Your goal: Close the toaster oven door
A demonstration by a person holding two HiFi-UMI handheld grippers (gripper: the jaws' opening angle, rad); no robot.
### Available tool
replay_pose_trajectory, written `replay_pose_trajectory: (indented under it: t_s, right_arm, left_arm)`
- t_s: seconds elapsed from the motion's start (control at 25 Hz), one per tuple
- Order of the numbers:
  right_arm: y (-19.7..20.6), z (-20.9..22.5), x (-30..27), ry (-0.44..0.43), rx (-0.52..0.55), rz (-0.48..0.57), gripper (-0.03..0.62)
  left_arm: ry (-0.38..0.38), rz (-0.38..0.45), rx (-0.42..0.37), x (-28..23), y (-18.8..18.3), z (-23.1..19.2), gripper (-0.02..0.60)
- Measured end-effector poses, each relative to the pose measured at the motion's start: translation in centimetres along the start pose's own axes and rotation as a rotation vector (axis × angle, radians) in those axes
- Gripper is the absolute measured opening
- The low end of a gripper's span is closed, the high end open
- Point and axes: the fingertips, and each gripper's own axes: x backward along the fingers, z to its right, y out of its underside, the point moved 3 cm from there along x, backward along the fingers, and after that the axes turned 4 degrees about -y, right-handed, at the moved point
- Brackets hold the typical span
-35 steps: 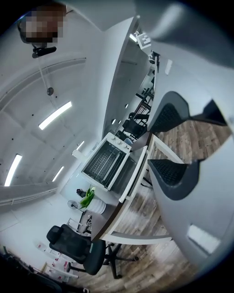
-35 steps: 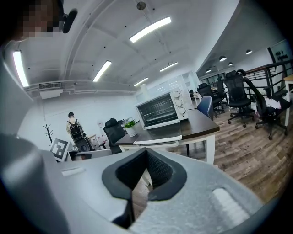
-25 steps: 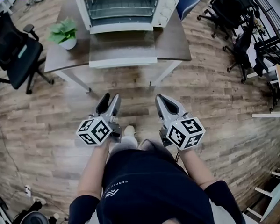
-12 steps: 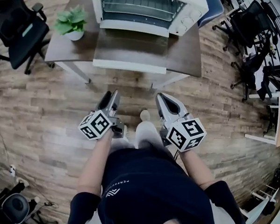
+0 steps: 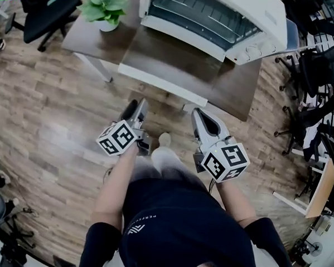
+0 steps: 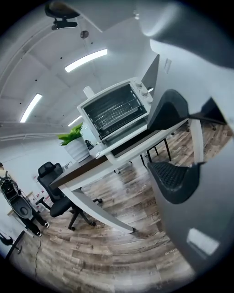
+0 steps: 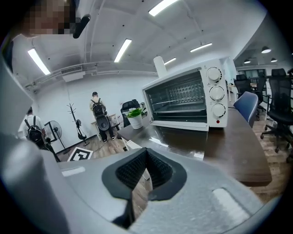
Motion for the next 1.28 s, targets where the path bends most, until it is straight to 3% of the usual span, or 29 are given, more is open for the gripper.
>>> replay_pose_trajectory:
  t_s: [0.76,1.04,1.28]
  right_arm:
    - [0.8,1.9,-4.8,-0.176,0.059,-0.079,0.003]
    - [2.0,2.3,-5.6,-0.177,0.064,-0.112,0.003]
    - [2.6,3.1,-5.1,-0.149,0.067,-0.119,0.003]
  left_arm:
    - [-0.017,0.154,0.148,-5.0,-0.4,-1.3,0.222]
    - [0.021,0.174,0.175,-6.3,-1.3,-1.4,0.219]
    - [0.029,0.168,0.147,-7.3,-1.9,-1.1,0.199]
